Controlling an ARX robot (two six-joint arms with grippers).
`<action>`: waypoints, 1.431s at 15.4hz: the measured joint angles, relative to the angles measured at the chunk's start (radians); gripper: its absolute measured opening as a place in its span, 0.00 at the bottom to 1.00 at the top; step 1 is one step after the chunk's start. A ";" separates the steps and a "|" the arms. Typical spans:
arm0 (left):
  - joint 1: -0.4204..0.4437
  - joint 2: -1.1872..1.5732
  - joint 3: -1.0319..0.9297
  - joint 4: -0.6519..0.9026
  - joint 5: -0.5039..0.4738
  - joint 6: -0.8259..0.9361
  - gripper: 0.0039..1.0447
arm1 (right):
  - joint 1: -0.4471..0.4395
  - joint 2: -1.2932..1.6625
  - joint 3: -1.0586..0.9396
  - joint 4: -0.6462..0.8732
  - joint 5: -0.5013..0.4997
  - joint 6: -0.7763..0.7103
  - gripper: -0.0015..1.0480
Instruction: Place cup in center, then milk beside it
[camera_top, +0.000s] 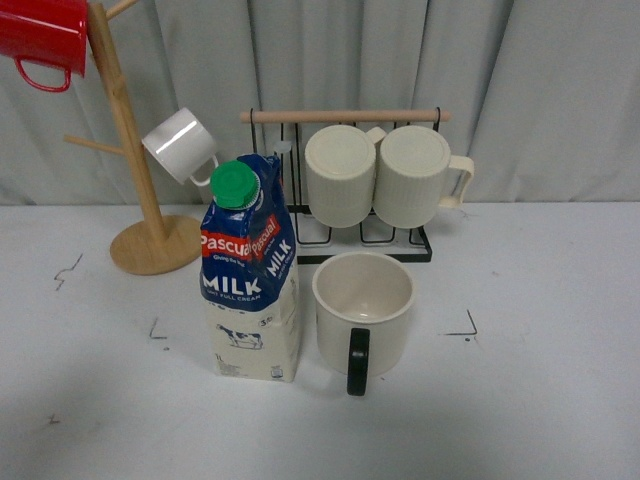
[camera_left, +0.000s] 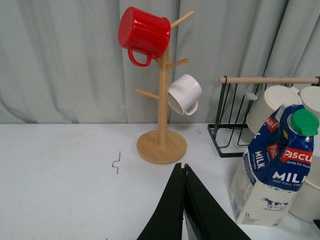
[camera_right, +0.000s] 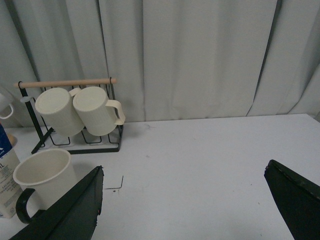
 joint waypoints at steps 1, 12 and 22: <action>0.000 -0.029 0.000 -0.025 0.001 0.000 0.01 | 0.000 0.000 0.000 0.000 0.000 0.000 0.94; 0.000 -0.339 0.001 -0.382 0.003 0.000 0.01 | 0.000 0.000 0.000 0.000 0.000 0.000 0.94; 0.000 -0.407 0.001 -0.406 0.001 0.000 0.55 | 0.000 0.000 0.000 0.000 0.000 0.000 0.94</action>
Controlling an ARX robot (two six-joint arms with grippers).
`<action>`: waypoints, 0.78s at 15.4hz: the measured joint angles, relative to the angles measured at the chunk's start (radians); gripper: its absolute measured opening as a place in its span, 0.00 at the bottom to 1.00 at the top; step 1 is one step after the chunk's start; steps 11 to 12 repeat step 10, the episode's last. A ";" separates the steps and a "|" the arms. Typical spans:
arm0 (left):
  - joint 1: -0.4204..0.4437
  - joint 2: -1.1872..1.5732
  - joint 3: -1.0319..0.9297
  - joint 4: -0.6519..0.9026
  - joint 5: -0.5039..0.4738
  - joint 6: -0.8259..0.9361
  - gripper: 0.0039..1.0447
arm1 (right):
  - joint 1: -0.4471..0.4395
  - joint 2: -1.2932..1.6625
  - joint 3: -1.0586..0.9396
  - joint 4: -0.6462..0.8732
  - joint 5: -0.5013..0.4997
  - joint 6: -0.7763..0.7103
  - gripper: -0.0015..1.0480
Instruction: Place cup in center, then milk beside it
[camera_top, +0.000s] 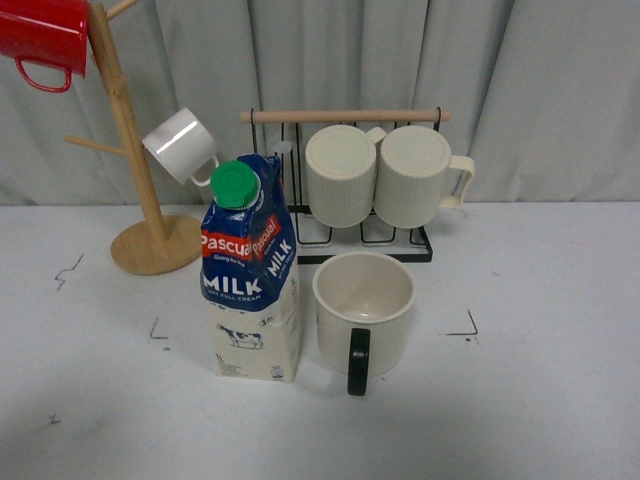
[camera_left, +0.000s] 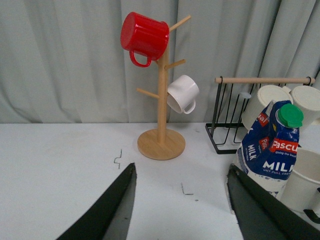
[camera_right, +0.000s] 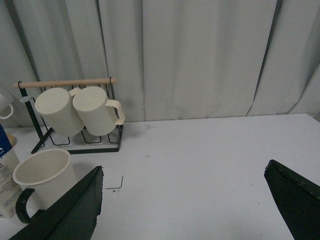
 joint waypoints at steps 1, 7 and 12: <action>0.000 0.000 0.000 0.000 0.000 0.000 0.67 | 0.000 0.000 0.000 0.000 0.000 0.000 0.94; 0.000 0.000 0.000 0.000 0.000 0.001 0.94 | 0.000 0.000 0.000 0.000 0.000 0.000 0.94; 0.000 0.000 0.000 0.000 0.000 0.001 0.94 | 0.000 0.000 0.000 0.000 0.000 0.000 0.94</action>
